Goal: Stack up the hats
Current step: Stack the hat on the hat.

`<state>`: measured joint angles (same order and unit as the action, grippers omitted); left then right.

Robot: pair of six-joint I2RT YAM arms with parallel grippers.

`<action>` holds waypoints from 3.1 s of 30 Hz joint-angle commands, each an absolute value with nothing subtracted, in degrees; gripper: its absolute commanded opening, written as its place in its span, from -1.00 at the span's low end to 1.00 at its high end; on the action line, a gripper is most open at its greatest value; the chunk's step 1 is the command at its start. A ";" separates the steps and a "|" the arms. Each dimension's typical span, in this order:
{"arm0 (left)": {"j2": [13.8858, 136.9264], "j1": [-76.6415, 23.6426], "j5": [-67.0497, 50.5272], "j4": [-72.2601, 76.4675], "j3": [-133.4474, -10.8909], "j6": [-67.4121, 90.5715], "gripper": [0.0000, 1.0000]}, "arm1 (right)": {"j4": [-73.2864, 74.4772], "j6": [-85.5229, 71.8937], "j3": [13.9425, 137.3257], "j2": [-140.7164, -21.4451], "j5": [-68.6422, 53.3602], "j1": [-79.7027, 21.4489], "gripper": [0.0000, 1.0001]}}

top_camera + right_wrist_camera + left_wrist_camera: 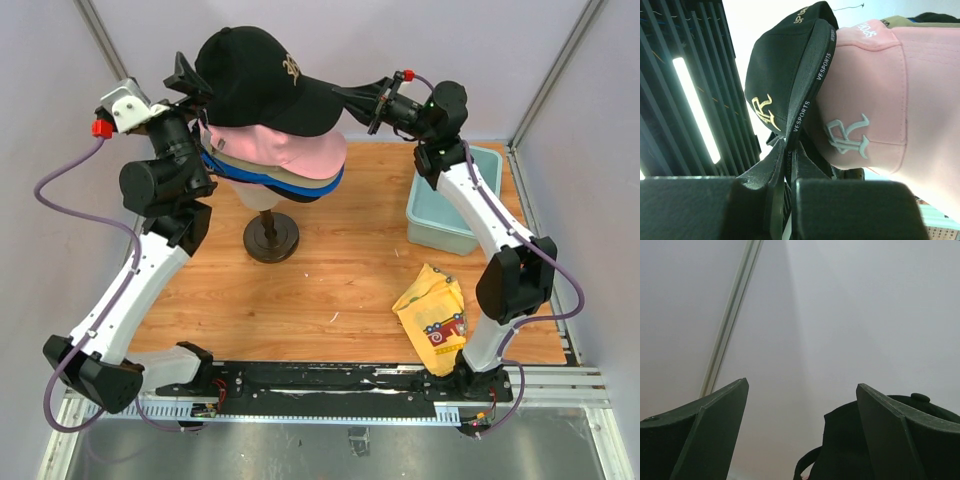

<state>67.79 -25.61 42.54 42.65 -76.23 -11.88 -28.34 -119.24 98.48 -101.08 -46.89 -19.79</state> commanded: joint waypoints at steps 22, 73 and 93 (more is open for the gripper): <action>77.05 -19.46 36.79 23.60 -94.11 0.64 0.99 | -36.93 -119.39 84.01 -93.97 -49.77 -20.26 -0.99; 74.72 7.40 -18.52 -7.74 -88.91 51.43 0.55 | -33.16 -109.06 83.29 -98.15 -52.51 -20.57 -0.99; 70.75 8.90 -22.99 -6.03 -86.35 52.13 0.53 | -31.84 -107.70 86.36 -100.90 -53.26 -20.63 -0.99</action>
<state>71.09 8.47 -19.88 -7.40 -86.98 51.94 -34.98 -111.13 84.66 -98.85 -50.17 -19.81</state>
